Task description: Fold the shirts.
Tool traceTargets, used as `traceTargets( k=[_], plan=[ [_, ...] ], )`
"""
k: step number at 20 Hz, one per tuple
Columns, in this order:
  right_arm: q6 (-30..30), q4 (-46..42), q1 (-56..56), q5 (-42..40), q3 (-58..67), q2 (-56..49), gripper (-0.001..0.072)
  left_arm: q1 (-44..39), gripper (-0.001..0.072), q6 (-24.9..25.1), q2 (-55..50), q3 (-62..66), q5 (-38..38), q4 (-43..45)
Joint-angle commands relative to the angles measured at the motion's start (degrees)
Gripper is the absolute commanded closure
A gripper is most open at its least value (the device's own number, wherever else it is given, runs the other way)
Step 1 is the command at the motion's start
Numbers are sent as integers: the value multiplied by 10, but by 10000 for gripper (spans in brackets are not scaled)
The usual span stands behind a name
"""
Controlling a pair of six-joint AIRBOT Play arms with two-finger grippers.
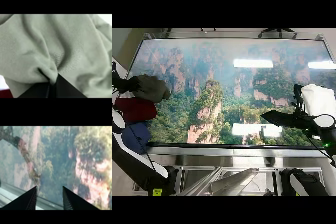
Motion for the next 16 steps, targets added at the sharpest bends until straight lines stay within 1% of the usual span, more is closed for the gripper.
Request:
traceTargets(
  k=[1, 4, 5, 6, 9, 13, 16],
  plan=[
    [-45, 31, 0, 13, 0, -4, 341, -34, 691, 3, 52, 12, 35, -66],
    [-91, 41, 0, 13, 1, -2, 341, -81, 691, 3, 148, 12, 49, -223],
    [-105, 41, 0, 19, 1, 0, 341, -106, 691, 3, 185, 12, 59, -255],
    [-115, 41, 0, 25, 1, 2, 341, -137, 691, 3, 222, 12, 70, -265],
    [-134, 41, 0, 52, 1, 16, 341, -240, 691, 3, 317, -15, 90, -263],
    [-149, 41, 0, 80, 1, 42, 341, -383, 691, 3, 396, -124, 96, -254],
    [-148, 41, 0, 99, 1, 57, 341, -473, 690, -6, 417, -218, 71, -166]
  ],
)
